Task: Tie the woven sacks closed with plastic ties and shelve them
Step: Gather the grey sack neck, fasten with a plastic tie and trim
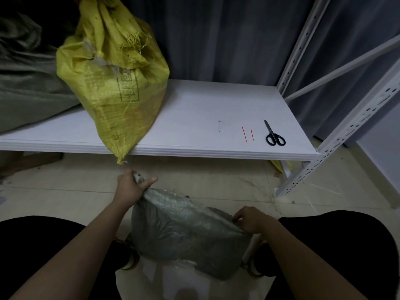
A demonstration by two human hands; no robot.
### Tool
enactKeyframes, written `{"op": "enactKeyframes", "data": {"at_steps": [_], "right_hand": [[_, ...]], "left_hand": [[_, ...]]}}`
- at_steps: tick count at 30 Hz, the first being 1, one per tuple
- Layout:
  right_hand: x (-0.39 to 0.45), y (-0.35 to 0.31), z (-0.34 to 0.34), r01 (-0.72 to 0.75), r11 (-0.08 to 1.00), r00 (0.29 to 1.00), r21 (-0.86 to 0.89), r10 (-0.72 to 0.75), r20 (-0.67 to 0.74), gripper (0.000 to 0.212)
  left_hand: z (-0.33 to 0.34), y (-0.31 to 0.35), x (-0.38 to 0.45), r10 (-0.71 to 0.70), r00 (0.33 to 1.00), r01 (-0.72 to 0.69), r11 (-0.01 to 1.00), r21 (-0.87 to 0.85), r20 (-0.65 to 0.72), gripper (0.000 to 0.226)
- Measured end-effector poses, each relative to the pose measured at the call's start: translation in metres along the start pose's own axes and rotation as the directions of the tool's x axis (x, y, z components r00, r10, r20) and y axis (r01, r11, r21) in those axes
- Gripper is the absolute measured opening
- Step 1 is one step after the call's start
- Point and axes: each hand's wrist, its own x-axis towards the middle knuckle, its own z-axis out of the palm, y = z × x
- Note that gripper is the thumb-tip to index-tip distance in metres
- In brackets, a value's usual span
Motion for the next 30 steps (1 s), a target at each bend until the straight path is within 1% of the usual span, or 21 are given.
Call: {"op": "enactKeyframes", "data": {"at_steps": [2,4,5,7,9,10,11,12,13,14,15,16,17,18,19,21,23,24,26,28,30], "right_hand": [[0.002,-0.003,0.002,-0.033,0.995,0.995,-0.091,0.041,0.086,0.041],[0.003,-0.004,0.004,-0.027,0.98,0.988,-0.198,0.055,0.141,0.039],[0.002,-0.006,0.006,-0.023,0.973,0.987,-0.23,0.058,0.15,0.036],[0.001,-0.011,0.011,-0.022,0.963,0.989,-0.268,0.06,0.133,0.031],[0.002,-0.015,0.014,-0.012,0.955,0.995,-0.297,0.041,0.091,0.027],[0.004,-0.016,0.016,-0.008,0.957,0.998,-0.29,0.027,0.063,0.026],[0.007,-0.016,0.017,-0.005,0.968,1.0,-0.25,0.011,0.021,0.023],[0.008,-0.015,0.018,-0.01,0.986,0.999,-0.165,0.004,-0.039,0.019],[0.009,-0.013,0.017,-0.019,0.999,0.993,-0.032,0.015,-0.119,0.021],[0.009,-0.011,0.016,-0.023,0.993,0.973,0.115,0.049,-0.227,0.028],[0.009,-0.007,0.015,-0.01,0.966,0.934,0.258,0.102,-0.343,0.034],[0.009,-0.005,0.013,0.013,0.92,0.889,0.391,0.169,-0.426,0.036],[0.008,-0.004,0.011,0.043,0.853,0.846,0.52,0.246,-0.473,0.035],[0.01,-0.003,0.012,0.053,0.762,0.811,0.646,0.344,-0.473,0.033],[0.011,-0.003,0.013,0.062,0.654,0.779,0.754,0.441,-0.446,0.03],[0.017,-0.002,0.018,0.073,0.44,0.726,0.895,0.591,-0.35,0.026],[0.017,-0.002,0.022,0.109,0.277,0.706,0.955,0.654,-0.27,0.016],[0.016,-0.002,0.023,0.132,0.242,0.709,0.961,0.655,-0.262,0.02],[0.015,0.004,0.025,0.149,0.221,0.713,0.964,0.652,-0.26,0.038],[0.015,0.009,0.027,0.146,0.2,0.69,0.969,0.681,-0.245,0.037],[0.02,0.011,0.028,0.135,0.116,0.68,0.984,0.712,-0.177,0.04]], "left_hand": [[0.0,0.003,-0.002,0.052,0.998,-0.054,0.997,0.057,0.04,0.067],[-0.001,0.006,-0.004,0.093,0.992,-0.1,0.991,0.092,0.083,0.064],[-0.001,0.007,-0.005,0.117,0.987,-0.129,0.985,0.112,0.108,0.058],[0.001,0.008,-0.008,0.187,0.973,-0.208,0.964,0.164,0.135,0.039],[0.004,0.009,-0.011,0.247,0.962,-0.266,0.943,0.201,0.116,0.02],[0.006,0.009,-0.013,0.259,0.961,-0.275,0.937,0.215,0.099,0.015],[0.007,0.009,-0.014,0.267,0.96,-0.278,0.933,0.227,0.081,0.014],[0.008,0.009,-0.015,0.265,0.962,-0.275,0.932,0.237,0.072,0.015],[0.008,0.008,-0.014,0.265,0.962,-0.272,0.931,0.242,0.063,0.017],[0.008,0.006,-0.012,0.262,0.963,-0.268,0.933,0.24,0.058,0.018],[0.007,0.005,-0.01,0.256,0.965,-0.261,0.936,0.235,0.053,0.019],[0.006,0.003,-0.008,0.248,0.967,-0.253,0.941,0.226,0.049,0.02],[0.004,0.002,-0.007,0.246,0.968,-0.249,0.944,0.218,0.042,0.021],[0.003,0.002,-0.006,0.242,0.969,-0.245,0.946,0.211,0.036,0.023],[0.002,0.001,-0.005,0.245,0.969,-0.246,0.948,0.204,0.03,0.024],[0.0,0.0,-0.005,0.246,0.969,-0.246,0.952,0.183,0.023,0.027],[-0.003,0.003,-0.007,0.24,0.969,-0.245,0.957,0.158,0.052,0.026],[-0.005,0.003,-0.008,0.237,0.968,-0.247,0.957,0.152,0.083,0.027],[-0.008,0.003,-0.009,0.233,0.959,-0.258,0.954,0.152,0.164,0.03],[-0.014,0.004,-0.01,0.234,0.94,-0.28,0.945,0.171,0.248,0.034],[-0.019,0.006,-0.009,0.248,0.905,-0.335,0.916,0.22,0.347,0.037]]}}
